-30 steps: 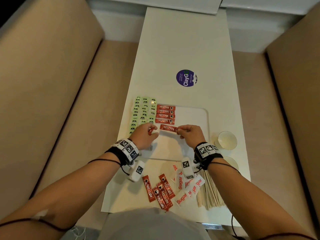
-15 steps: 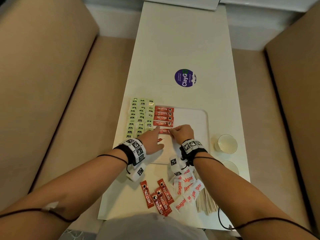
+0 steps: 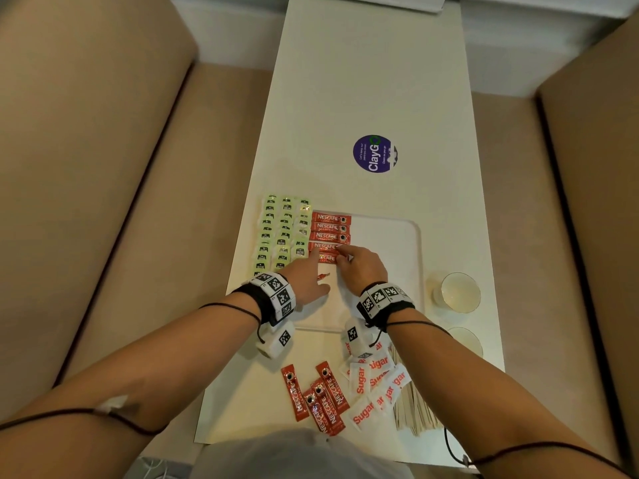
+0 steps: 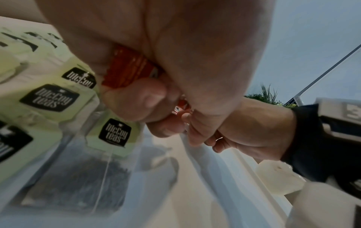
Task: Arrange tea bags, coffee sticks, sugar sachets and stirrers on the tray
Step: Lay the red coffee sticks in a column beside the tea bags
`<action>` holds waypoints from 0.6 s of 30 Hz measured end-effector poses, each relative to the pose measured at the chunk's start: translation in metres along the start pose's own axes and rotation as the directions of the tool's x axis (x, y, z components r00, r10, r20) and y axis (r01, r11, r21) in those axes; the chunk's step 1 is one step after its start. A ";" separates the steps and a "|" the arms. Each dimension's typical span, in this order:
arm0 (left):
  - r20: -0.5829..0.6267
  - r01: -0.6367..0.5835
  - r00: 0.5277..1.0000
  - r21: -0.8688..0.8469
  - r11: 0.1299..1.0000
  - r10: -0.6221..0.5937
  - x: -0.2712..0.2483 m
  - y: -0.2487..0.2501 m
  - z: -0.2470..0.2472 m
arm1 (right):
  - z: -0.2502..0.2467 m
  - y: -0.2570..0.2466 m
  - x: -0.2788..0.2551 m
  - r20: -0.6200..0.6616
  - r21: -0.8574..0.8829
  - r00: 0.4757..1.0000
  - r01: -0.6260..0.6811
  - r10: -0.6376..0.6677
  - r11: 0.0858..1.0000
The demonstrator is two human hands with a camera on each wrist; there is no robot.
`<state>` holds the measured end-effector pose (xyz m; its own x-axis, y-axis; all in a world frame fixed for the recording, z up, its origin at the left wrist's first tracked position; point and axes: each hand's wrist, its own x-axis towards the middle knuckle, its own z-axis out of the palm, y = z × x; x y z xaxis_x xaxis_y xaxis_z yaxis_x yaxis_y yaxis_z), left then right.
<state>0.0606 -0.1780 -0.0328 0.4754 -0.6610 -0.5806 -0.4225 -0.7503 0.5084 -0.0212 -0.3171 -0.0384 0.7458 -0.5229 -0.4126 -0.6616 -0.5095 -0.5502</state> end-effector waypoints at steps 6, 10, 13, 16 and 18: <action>-0.003 0.026 1.000 0.001 1.000 -0.026 0.006 -0.001 0.003 | 0.001 0.000 0.004 0.003 0.032 1.000 -0.029 0.029 0.999; -0.013 0.009 1.000 -0.005 1.000 -0.009 0.003 0.001 0.002 | 0.001 0.004 0.004 -0.025 0.043 0.999 -0.020 0.022 0.999; -0.019 -0.001 1.000 -0.004 1.000 0.001 -0.001 0.000 0.004 | 0.001 0.009 0.003 -0.046 0.042 0.998 -0.031 0.033 0.999; 0.002 0.000 1.000 -0.010 1.000 0.000 -0.006 0.000 0.008 | 0.003 0.013 0.001 -0.052 0.059 0.997 -0.059 0.062 0.996; 0.014 0.008 1.000 -0.008 1.000 -0.008 -0.007 -0.001 0.010 | 0.004 0.014 0.000 -0.052 0.060 0.996 -0.067 0.070 0.996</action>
<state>0.0496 -0.1727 -0.0356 0.4677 -0.6553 -0.5932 -0.4126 -0.7554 0.5091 -0.0304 -0.3217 -0.0490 0.6927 -0.5921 -0.4118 -0.7040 -0.4313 -0.5643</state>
